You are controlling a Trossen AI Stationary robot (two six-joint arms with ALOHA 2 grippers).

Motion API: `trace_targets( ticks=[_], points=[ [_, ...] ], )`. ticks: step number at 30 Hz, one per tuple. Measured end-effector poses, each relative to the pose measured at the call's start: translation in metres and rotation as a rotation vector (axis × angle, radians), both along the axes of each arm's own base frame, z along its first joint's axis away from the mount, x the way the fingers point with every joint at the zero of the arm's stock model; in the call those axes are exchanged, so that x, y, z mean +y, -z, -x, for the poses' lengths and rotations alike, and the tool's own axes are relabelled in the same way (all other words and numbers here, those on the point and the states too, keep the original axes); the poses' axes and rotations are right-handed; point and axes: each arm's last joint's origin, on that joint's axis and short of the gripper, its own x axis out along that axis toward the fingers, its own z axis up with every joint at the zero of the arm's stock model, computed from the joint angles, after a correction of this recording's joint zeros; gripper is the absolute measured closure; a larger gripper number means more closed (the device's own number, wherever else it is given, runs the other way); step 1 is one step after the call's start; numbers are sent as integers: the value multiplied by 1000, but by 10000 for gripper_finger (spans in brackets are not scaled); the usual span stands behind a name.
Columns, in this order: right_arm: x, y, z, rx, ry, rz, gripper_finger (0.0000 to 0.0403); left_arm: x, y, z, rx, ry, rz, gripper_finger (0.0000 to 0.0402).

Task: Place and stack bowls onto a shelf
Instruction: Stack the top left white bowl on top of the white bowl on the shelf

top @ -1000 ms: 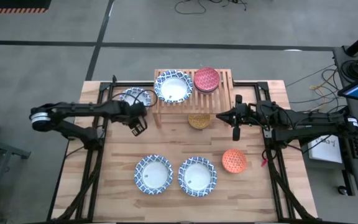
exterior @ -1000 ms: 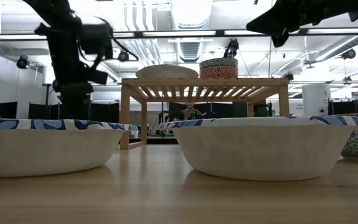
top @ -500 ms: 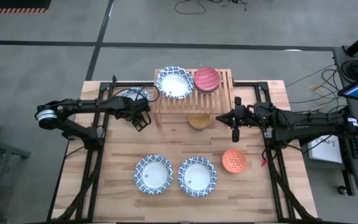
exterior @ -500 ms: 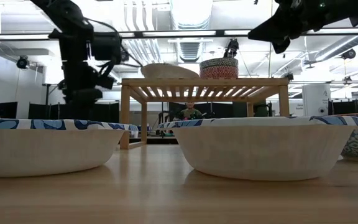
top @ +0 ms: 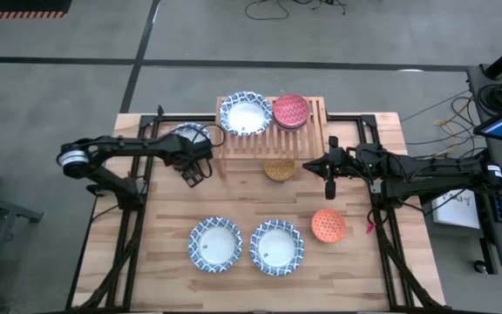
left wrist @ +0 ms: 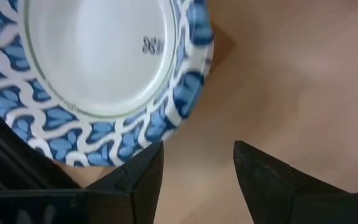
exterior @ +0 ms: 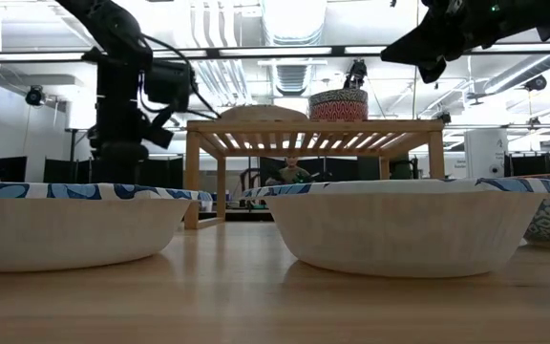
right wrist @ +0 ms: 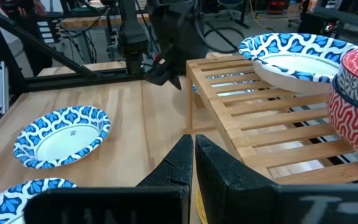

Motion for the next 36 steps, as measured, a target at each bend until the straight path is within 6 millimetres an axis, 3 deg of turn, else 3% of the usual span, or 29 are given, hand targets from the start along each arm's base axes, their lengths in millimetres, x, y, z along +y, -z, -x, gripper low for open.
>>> trace_targets(
  ticks=[8,23,30,36],
  points=[
    [1,0,0,0,-2,-7,394,1,6,4,101,1,-56,225],
    [3,0,-1,-4,-14,-19,394,2,8,3,103,-11,-69,235],
    [9,-1,-1,-9,-50,-18,394,2,12,3,75,-30,-83,272],
    [14,-1,-2,-16,-75,-17,394,1,16,6,83,-46,-72,346]
  ],
)
